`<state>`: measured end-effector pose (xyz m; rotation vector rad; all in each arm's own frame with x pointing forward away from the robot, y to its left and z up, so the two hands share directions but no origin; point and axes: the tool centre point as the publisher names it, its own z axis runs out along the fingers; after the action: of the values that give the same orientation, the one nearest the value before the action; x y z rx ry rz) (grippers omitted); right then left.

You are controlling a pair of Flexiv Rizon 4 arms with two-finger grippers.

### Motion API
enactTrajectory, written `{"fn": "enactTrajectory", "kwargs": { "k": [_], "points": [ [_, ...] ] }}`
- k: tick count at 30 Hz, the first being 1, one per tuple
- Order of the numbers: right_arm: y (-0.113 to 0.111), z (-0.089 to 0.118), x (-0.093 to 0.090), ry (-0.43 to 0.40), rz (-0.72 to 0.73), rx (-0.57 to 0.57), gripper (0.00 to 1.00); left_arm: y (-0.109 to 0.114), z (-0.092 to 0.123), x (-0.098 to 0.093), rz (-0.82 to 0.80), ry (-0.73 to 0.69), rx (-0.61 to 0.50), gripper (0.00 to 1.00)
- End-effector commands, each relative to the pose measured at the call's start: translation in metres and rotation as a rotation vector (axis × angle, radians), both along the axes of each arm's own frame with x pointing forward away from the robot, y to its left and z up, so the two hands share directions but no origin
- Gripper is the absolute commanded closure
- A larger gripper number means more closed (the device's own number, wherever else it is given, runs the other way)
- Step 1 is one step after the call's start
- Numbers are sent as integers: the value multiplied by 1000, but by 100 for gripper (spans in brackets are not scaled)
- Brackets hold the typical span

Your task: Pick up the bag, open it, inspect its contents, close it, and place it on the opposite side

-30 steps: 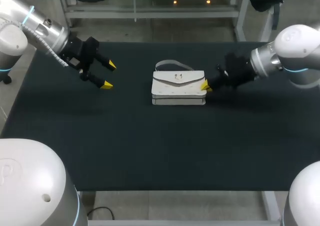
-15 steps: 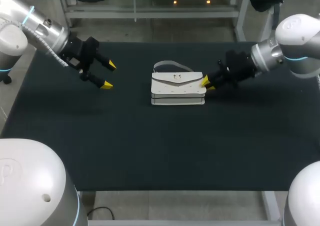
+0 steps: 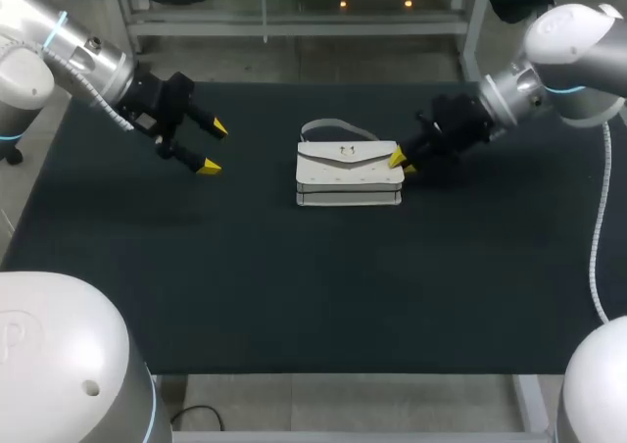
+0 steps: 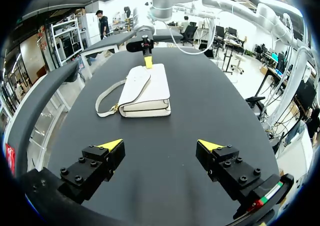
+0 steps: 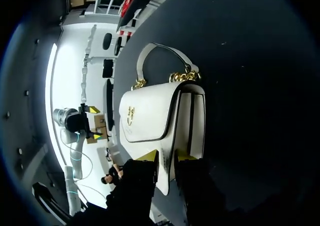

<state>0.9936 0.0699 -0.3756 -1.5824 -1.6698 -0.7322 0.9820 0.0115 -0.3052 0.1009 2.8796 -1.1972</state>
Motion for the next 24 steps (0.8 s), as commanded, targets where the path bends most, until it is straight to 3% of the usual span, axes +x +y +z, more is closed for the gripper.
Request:
{"fn": "enactTrajectory", "kwargs": {
  "k": [1, 4, 24],
  "points": [
    [2, 0, 0, 10, 2, -12, 87, 0, -1, 0, 1, -2, -2, 0],
    [3, -2, -2, 12, -5, -13, 100, 0, -1, 0, 1, -2, -2, 0],
    [42, 0, -25, -28, 2, 30, 100, 0, -1, 0, 1, -2, -2, 0]
  ]
}}
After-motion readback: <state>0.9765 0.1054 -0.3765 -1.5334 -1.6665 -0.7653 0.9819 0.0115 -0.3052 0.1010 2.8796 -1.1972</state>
